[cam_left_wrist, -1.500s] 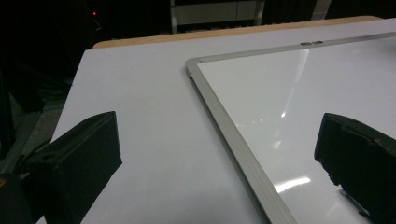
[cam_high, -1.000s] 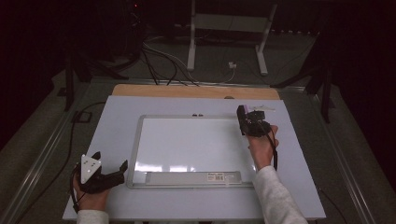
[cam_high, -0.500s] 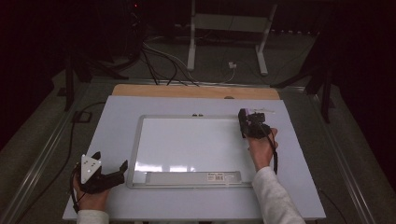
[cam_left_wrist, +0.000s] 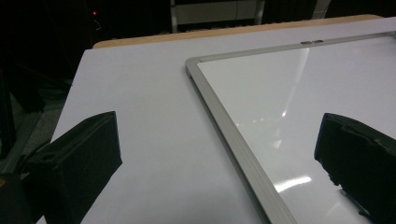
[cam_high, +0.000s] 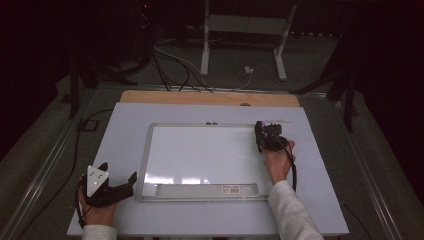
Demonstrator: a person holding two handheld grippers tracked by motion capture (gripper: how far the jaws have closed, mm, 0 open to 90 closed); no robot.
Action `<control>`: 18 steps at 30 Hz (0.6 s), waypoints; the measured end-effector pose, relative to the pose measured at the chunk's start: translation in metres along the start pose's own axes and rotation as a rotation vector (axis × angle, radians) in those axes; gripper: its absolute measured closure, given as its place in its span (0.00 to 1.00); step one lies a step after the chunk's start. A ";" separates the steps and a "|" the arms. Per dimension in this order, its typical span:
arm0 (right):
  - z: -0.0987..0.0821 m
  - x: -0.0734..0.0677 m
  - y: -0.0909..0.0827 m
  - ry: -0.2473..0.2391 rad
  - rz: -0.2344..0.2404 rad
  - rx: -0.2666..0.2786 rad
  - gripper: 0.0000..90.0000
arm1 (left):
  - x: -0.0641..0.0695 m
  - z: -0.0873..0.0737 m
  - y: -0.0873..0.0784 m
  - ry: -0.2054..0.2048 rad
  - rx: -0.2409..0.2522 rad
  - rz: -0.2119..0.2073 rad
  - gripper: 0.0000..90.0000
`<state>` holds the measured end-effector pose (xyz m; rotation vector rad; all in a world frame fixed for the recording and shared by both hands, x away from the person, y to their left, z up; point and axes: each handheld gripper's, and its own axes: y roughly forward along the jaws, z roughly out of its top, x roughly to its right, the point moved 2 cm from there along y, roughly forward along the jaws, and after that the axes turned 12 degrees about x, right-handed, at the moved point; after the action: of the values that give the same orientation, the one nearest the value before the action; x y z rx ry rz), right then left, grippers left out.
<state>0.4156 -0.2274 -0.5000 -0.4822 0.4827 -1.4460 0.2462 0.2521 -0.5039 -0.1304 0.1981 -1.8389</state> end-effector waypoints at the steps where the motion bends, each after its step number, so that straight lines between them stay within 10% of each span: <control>1: -0.001 0.000 0.001 0.006 -0.002 -0.007 0.71 | 0.000 0.000 0.000 0.001 0.000 0.000 0.01; 18: 0.001 0.000 0.009 -0.004 -0.022 0.016 0.71 | 0.001 0.000 0.000 0.001 -0.002 -0.001 0.01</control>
<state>0.4231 -0.2271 -0.5047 -0.4793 0.4635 -1.4687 0.2462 0.2514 -0.5042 -0.1308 0.2003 -1.8397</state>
